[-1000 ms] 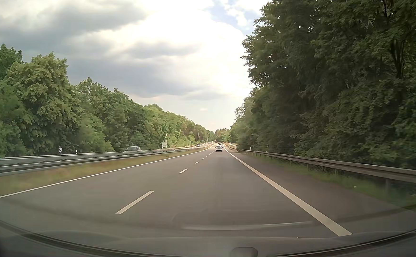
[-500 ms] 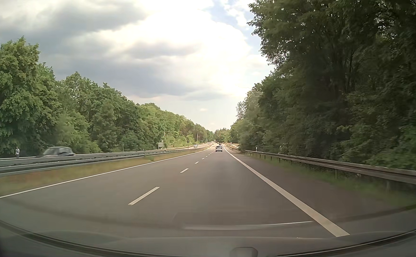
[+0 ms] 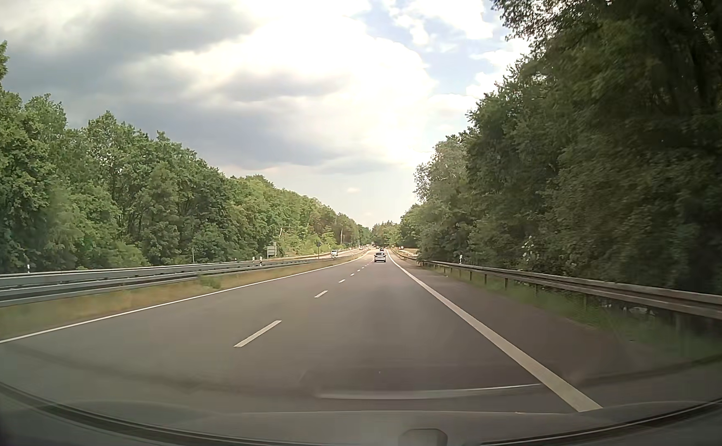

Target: Follow the waypoints while adhering to traffic rules and regulations

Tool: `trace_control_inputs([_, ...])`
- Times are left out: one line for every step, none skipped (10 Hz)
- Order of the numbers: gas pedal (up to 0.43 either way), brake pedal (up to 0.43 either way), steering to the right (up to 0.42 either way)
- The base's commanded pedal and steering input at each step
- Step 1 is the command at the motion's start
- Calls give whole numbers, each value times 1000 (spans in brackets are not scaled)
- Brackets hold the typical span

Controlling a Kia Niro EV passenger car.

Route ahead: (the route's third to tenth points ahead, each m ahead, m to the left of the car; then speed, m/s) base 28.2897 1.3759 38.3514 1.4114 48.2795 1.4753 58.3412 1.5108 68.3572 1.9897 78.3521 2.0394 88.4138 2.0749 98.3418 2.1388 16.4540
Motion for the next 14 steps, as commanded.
trace_control_inputs([0, 37, -2])
trace_control_inputs([0, 37, -4])
trace_control_inputs([0, 37, -5])
trace_control_inputs([0, 37, -5])
trace_control_inputs([0, 37, -4])
trace_control_inputs([0, 37, -3])
trace_control_inputs([0, 37, -2])
trace_control_inputs([0, 37, 0])
trace_control_inputs([0, 37, 0])
trace_control_inputs([0, 37, 0])
trace_control_inputs([0, 37, 0])
trace_control_inputs([0, 37, 0])
trace_control_inputs([0, 30, 0])
trace_control_inputs([0, 30, 0])
